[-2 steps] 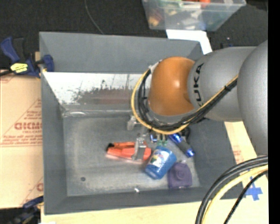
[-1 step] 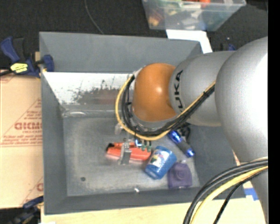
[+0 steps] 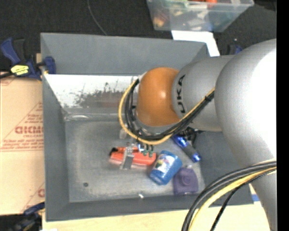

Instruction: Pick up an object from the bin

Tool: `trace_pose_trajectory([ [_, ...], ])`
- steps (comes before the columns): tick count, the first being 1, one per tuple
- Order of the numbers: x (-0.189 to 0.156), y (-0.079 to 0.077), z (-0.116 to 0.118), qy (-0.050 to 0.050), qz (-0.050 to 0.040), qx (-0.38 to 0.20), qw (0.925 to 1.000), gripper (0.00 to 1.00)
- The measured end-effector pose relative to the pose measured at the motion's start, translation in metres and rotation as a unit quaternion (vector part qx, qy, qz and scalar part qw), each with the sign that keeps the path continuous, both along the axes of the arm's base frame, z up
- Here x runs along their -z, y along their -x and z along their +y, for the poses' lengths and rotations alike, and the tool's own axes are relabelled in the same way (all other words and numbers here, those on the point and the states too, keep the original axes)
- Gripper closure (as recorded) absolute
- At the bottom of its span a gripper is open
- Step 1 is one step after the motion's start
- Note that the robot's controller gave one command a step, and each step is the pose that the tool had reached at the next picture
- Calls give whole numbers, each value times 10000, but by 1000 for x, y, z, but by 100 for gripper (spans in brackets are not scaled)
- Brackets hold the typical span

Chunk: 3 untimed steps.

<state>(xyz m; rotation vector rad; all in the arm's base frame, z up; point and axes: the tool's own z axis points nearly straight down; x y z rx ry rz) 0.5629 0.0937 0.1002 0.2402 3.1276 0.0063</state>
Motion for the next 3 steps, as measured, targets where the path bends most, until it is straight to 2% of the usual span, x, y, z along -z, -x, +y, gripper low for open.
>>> trace_pose_trajectory([
  [1,30,14,5,-4,-19,-259,9997,0],
  [2,29,33,-73,6,-57,-917,9958,0],
  [3,-62,0,-55,-12,-88,-744,9972,0],
])
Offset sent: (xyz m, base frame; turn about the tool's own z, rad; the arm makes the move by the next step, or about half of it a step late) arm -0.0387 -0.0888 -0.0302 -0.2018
